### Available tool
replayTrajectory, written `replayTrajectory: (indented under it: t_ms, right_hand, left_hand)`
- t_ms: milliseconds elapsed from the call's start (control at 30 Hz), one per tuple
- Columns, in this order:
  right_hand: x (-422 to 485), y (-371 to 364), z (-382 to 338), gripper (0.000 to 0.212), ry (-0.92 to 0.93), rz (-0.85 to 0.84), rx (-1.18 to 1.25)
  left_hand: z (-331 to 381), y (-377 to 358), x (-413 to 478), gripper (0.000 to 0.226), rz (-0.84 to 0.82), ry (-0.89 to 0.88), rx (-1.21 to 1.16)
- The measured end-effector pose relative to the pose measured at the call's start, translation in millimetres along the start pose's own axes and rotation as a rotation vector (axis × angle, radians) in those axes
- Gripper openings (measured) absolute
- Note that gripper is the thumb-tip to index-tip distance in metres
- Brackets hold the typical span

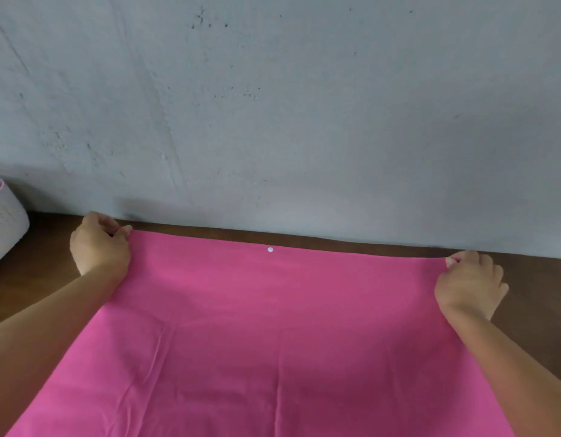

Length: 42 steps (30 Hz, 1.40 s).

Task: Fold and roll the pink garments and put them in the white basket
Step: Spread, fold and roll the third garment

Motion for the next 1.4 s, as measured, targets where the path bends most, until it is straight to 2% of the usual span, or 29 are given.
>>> replayTrajectory:
  t_ms: [367, 567, 667, 767, 867, 1000, 1100, 1267, 1400]
  right_hand:
    - [21, -11, -14, 0.019, -0.023, -0.008, -0.002]
    - [27, -7, -18, 0.025, -0.054, -0.098, -0.009]
    - [29, 2, -18, 0.037, -0.069, -0.174, -0.004]
    - [22, 15, -19, 0.056, -0.038, -0.234, 0.034]
    - [1, 29, -15, 0.065, 0.118, -0.303, 0.005]
    - [-34, 42, -4, 0.082, 0.311, -0.446, -0.177]
    - [-58, 54, 10, 0.096, 0.344, -0.512, -0.267]
    - [-91, 81, 32, 0.099, 0.366, -0.565, -0.323]
    - [-123, 101, 51, 0.095, 0.345, -0.606, -0.330]
  left_hand:
    - [8, -16, 20, 0.011, -0.013, -0.073, -0.016]
    - [4, -16, 29, 0.012, -0.085, -0.069, 0.035]
    - [7, -14, 33, 0.012, -0.132, -0.070, 0.147]
    - [14, -8, 23, 0.027, -0.163, -0.076, 0.290]
    - [22, 2, -1, 0.035, -0.161, -0.161, 0.350]
    - [27, 7, -35, 0.037, -0.217, -0.222, 0.355]
    - [33, 12, -71, 0.039, -0.299, -0.266, 0.371]
    - [47, 23, -143, 0.035, -0.457, -0.433, 0.356]
    - [57, 24, -197, 0.042, -0.589, -0.718, 0.349]
Point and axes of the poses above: each hand's wrist, its own x-axis towards the middle knuckle, its own y-axis out of the back of the hand, z = x × y, the point moved 1 cm from there along x, towards the middle knuckle
